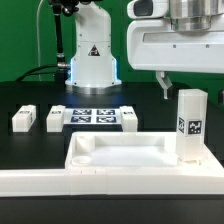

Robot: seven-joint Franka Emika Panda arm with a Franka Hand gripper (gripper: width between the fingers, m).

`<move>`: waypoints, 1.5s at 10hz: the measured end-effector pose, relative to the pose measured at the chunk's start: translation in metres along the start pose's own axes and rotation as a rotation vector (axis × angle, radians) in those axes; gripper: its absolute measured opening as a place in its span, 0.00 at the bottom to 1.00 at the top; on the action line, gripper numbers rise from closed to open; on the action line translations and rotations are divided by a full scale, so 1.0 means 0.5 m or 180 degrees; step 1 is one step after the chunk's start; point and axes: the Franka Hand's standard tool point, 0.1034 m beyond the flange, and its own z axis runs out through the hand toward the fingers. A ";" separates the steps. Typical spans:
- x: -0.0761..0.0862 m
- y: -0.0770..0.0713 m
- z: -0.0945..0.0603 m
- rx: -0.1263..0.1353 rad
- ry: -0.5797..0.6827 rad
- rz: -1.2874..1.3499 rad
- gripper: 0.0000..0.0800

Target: Assemble desk

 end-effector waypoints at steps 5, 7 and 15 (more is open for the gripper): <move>0.024 -0.013 0.001 -0.0117 0.0313 -0.1932 0.81; 0.025 -0.012 0.002 -0.0111 0.0311 -0.1858 0.66; 0.036 0.009 0.004 0.0211 0.0255 0.1093 0.37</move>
Offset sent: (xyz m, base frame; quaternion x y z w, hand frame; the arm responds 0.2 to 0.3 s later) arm 0.0136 0.0068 -0.0035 0.0241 0.0506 -0.3571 0.9324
